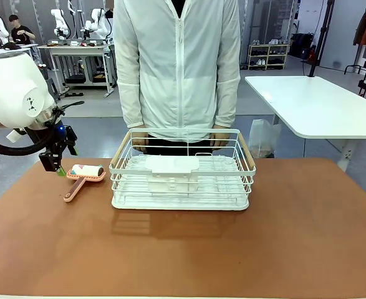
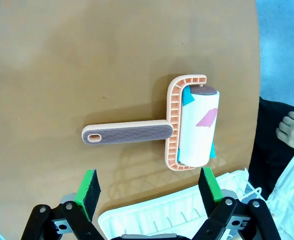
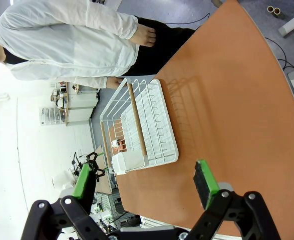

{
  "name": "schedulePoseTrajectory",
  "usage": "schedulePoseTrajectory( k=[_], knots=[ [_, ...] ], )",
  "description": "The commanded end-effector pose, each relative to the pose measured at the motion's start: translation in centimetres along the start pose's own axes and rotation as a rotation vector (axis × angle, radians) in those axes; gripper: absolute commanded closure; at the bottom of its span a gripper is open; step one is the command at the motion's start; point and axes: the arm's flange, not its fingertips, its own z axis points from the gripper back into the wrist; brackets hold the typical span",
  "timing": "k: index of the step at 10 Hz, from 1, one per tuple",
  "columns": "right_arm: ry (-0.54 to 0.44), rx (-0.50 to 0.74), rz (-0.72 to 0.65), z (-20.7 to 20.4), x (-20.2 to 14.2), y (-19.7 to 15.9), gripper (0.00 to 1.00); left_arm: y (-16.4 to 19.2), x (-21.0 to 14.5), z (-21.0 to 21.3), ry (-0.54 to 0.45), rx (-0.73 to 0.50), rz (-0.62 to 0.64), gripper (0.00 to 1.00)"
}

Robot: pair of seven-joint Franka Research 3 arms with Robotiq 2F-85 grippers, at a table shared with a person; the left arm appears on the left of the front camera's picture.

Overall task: Clean the table.
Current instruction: Place the Lint Roller down when the Dish drying rack is positioned in the middle of the table.

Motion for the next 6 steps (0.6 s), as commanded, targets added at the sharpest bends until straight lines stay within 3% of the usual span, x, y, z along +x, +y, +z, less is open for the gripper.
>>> schedulePoseTrajectory(
  k=[1,6],
  knots=[
    [-0.004,0.019,0.014,0.04,-0.19,0.06,0.0,-0.05,-0.07,0.06,-0.001,-0.005,-0.003,0.0],
    [-0.004,0.019,0.014,0.04,-0.19,0.06,0.0,-0.05,-0.07,0.06,-0.001,-0.005,-0.003,0.0]
  ],
)
